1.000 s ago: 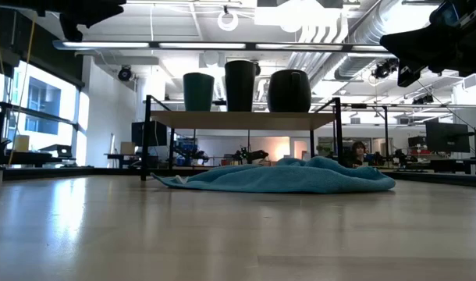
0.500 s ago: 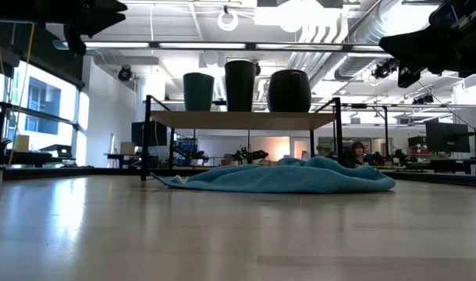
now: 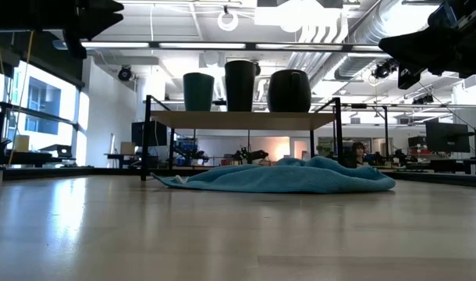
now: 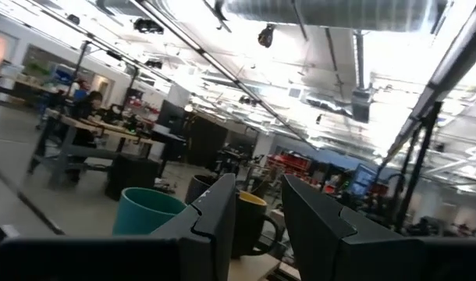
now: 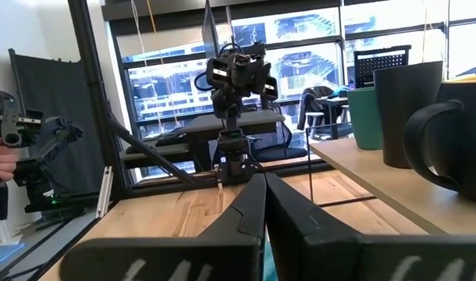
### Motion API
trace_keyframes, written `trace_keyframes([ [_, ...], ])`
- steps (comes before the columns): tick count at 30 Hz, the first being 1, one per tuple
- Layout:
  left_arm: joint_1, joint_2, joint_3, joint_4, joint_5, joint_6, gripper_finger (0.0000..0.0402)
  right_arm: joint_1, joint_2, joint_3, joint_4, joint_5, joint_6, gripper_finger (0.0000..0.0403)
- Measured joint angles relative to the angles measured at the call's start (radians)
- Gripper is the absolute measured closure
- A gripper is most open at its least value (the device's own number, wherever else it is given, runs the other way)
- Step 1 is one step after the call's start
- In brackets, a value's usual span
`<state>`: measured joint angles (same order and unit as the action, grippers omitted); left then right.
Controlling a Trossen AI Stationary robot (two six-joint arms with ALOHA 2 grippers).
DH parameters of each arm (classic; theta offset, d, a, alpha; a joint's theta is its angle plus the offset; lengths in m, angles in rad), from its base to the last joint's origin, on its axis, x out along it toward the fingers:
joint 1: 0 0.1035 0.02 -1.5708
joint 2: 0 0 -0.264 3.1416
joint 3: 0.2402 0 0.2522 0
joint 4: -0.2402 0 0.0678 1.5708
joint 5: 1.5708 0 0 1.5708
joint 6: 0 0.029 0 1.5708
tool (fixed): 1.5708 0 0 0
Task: Stack small to large cups/mugs on shelf
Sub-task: Return to Home Position
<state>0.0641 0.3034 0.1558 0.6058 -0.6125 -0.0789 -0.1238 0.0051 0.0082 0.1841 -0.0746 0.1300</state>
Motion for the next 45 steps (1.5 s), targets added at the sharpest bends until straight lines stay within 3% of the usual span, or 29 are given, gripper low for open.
trace_keyframes([
  [17,-0.211,-0.087,-0.021,-0.011,-0.133,0.18,0.0305,0.0,0.0,0.0,0.0,0.001,-0.014,0.0402],
  [21,-0.186,-0.09,-0.023,-0.013,-0.048,0.168,0.0305,0.0,0.0,0.0,0.0,0.008,-0.021,0.0402],
  [29,-0.108,-0.09,-0.139,0.02,0.089,-0.006,0.0305,0.0,0.0,0.0,0.017,0.049,-0.026,0.0402],
  [39,-0.098,-0.09,-0.148,0.038,0.095,0.039,0.0305,0.0,0.0,0.011,0.018,0.047,-0.039,0.0402],
  [45,0.018,-0.09,-0.148,0.031,0.258,-0.012,0.0305,0.0,0.0,0.013,0.023,0.078,-0.051,0.0402],
])
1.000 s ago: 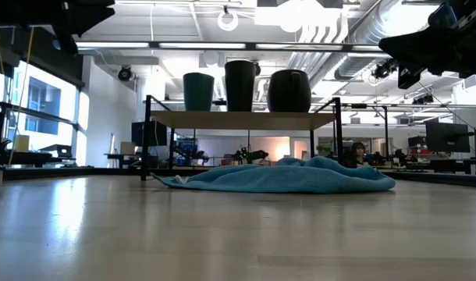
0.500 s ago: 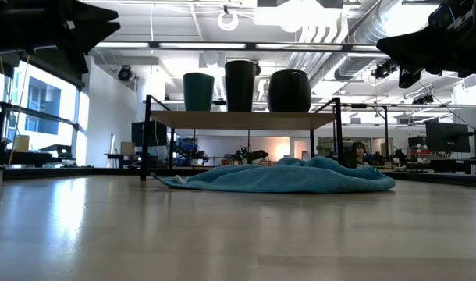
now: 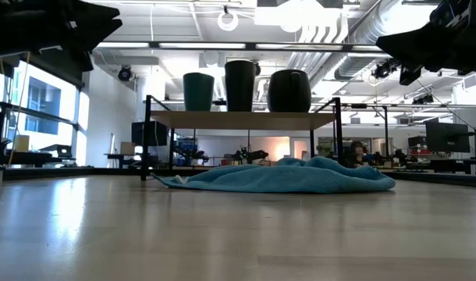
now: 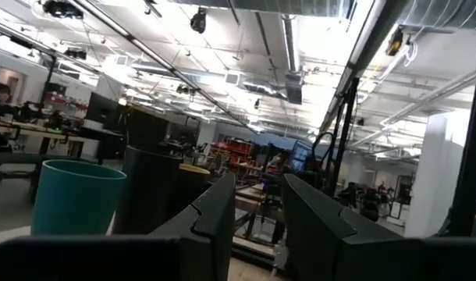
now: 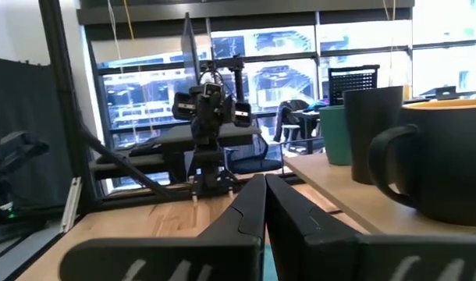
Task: Stack small to large cups/mugs on shelf
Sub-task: Return to Home Position
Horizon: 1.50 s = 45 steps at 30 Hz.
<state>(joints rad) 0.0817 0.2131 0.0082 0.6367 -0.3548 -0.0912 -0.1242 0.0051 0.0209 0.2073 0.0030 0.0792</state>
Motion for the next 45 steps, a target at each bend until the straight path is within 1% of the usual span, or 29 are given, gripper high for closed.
trace_keyframes([
  [3,0.047,-0.002,0.0,-0.012,0.057,-0.018,0.0305,0.0,0.0,0.001,0.004,0.001,0.014,0.0402],
  [6,0.056,-0.024,0.0,-0.012,0.07,-0.007,0.0305,0.0,0.0,0.001,0.007,0.001,0.036,0.0402],
  [10,0.055,-0.12,0.001,-0.034,0.069,0.03,0.0305,0.0,0.0,0.002,0.008,-0.004,0.053,0.0402],
  [13,0.054,-0.215,-0.001,-0.135,0.086,0.033,0.0305,0.0,0.0,0.003,0.008,-0.006,0.052,0.0402],
  [15,0.054,-0.207,0.004,-0.127,0.105,0.019,0.0305,0.0,0.0,0.004,0.007,-0.007,0.047,0.0402],
  [22,0.054,-0.208,0.002,-0.215,0.206,-0.031,0.0305,0.001,0.0,0.004,0.002,-0.003,0.029,0.0402],
  [35,0.054,-0.208,0.002,-0.4,0.213,-0.099,0.0305,0.001,0.0,0.005,-0.028,-0.003,0.053,0.0402],
  [39,0.054,-0.208,0.002,-0.45,0.239,-0.118,0.0305,0.001,0.0,0.005,-0.09,-0.003,0.092,0.0402],
  [45,0.055,-0.208,0.002,-0.509,0.243,-0.155,0.0305,0.001,0.0,0.005,-0.181,-0.008,0.135,0.0402],
])
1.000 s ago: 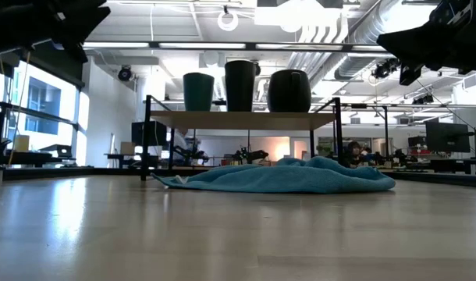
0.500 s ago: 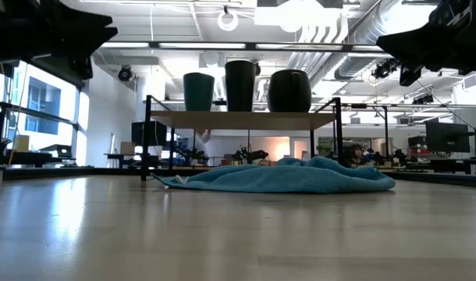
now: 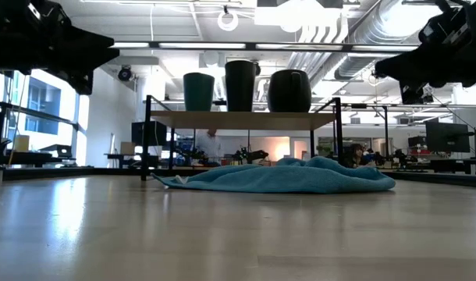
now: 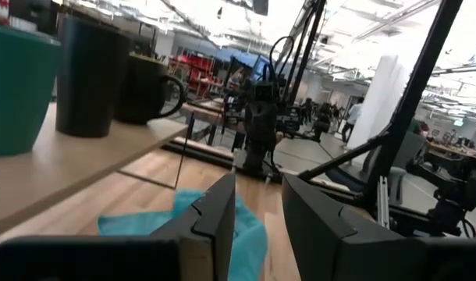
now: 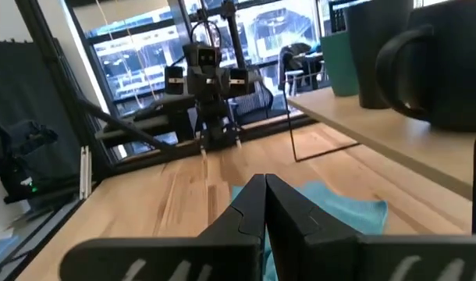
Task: Stack small to large cups/mugs on shelf
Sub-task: Return to Home Position
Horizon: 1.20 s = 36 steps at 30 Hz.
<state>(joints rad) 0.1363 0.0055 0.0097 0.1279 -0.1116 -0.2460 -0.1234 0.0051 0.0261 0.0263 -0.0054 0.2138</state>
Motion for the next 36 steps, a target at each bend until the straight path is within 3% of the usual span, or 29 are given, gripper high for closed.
trace_keyframes([
  [11,0.0,0.0,0.0,-0.012,0.009,-0.054,0.0305,0.005,0.0,-0.007,-0.017,-0.119,0.032,0.0402],
  [19,0.001,0.0,0.0,-0.005,0.008,-0.073,0.0305,0.08,0.0,-0.008,-0.019,-0.095,0.015,0.0402],
  [25,0.001,0.0,0.0,-0.008,0.008,-0.073,0.0305,0.139,0.0,-0.009,-0.031,-0.005,0.002,0.0402],
  [36,0.001,0.0,0.0,-0.1,-0.003,-0.066,0.0305,0.153,0.013,-0.009,-0.035,0.002,-0.074,0.0402],
])
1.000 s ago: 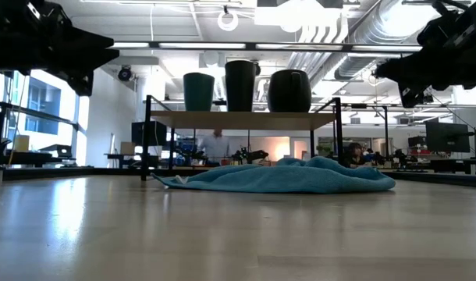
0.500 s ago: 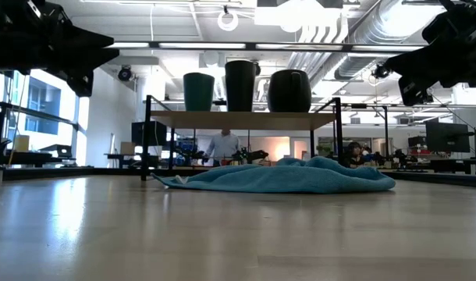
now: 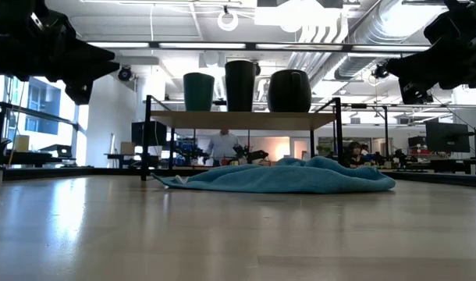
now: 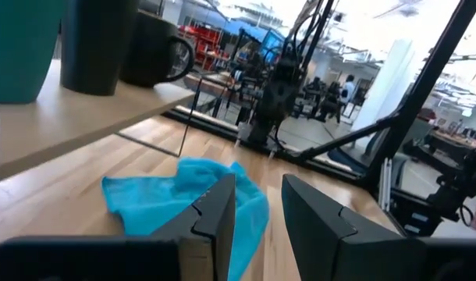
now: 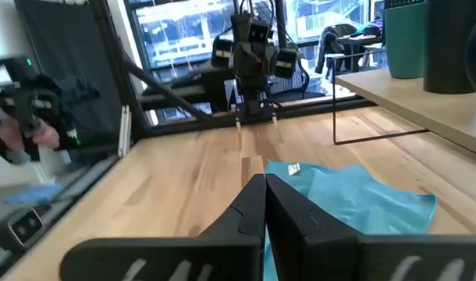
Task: Stack small to large cups/mugs on shelf
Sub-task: Return to Home Position
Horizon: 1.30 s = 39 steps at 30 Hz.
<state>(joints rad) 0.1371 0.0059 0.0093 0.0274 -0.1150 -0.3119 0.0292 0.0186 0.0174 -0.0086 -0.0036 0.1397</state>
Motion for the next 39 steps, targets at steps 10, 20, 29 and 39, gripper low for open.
trace_keyframes([
  [10,0.0,0.0,0.0,0.007,-0.017,0.115,0.0305,0.0,0.125,0.0,-0.002,0.0,-0.168,0.0402],
  [20,0.0,0.0,0.0,0.007,-0.002,0.322,0.0305,-0.002,0.238,0.0,-0.002,0.0,-0.283,0.0402],
  [29,0.0,0.0,0.0,0.002,0.032,0.383,0.0305,-0.002,0.255,-0.001,0.011,0.001,-0.381,0.0402],
  [39,0.0,0.0,0.0,0.0,0.037,0.383,0.0305,-0.003,0.202,-0.001,0.109,0.018,-0.489,0.0402],
])
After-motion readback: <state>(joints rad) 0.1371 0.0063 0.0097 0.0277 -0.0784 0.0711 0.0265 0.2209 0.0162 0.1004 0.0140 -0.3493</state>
